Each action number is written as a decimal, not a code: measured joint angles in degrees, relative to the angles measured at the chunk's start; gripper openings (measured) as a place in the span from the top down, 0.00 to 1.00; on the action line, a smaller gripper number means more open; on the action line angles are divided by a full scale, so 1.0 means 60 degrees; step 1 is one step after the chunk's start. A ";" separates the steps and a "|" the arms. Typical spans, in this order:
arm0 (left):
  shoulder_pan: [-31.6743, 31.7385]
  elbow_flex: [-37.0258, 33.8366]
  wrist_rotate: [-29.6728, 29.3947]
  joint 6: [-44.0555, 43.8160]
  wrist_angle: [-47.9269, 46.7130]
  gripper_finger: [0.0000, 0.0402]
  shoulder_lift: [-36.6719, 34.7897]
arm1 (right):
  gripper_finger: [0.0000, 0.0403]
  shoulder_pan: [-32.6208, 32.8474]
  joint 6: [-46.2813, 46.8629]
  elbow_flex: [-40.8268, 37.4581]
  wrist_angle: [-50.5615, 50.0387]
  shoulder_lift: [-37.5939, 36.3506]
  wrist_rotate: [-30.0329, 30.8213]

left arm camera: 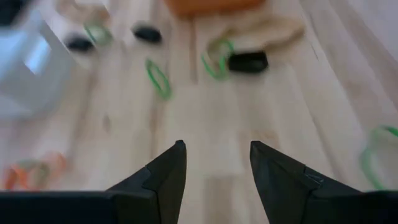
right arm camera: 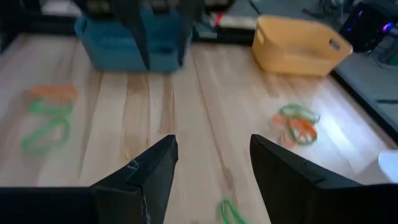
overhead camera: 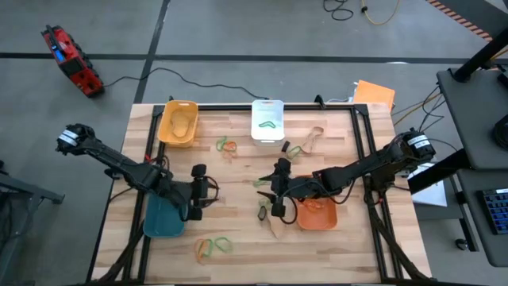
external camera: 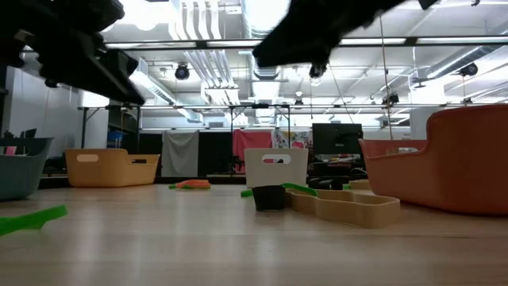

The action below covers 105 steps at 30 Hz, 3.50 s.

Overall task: Sort rubber bands into baskets
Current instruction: Put the rubber band into the blue bin

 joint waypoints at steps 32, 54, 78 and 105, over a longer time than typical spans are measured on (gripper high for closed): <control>0.1079 -0.2395 0.0948 0.6158 0.7036 0.67 -0.1052 | 0.51 -0.2939 0.6285 0.3788 -1.1166 0.0047 -0.1287; 0.1126 -0.2512 0.0449 0.5954 0.6643 0.68 -0.0722 | 0.87 -0.4369 0.4767 0.3872 -1.1146 0.0048 -0.1598; 0.1134 -0.2512 0.0431 0.5894 0.6718 0.68 -0.0752 | 0.98 -0.5084 0.1212 0.4983 -0.5667 -0.0326 0.4093; 0.1145 -0.2512 0.0431 0.5781 0.7027 0.68 -0.0748 | 0.98 -0.4308 0.5762 0.2017 -1.0060 -0.0273 -0.0585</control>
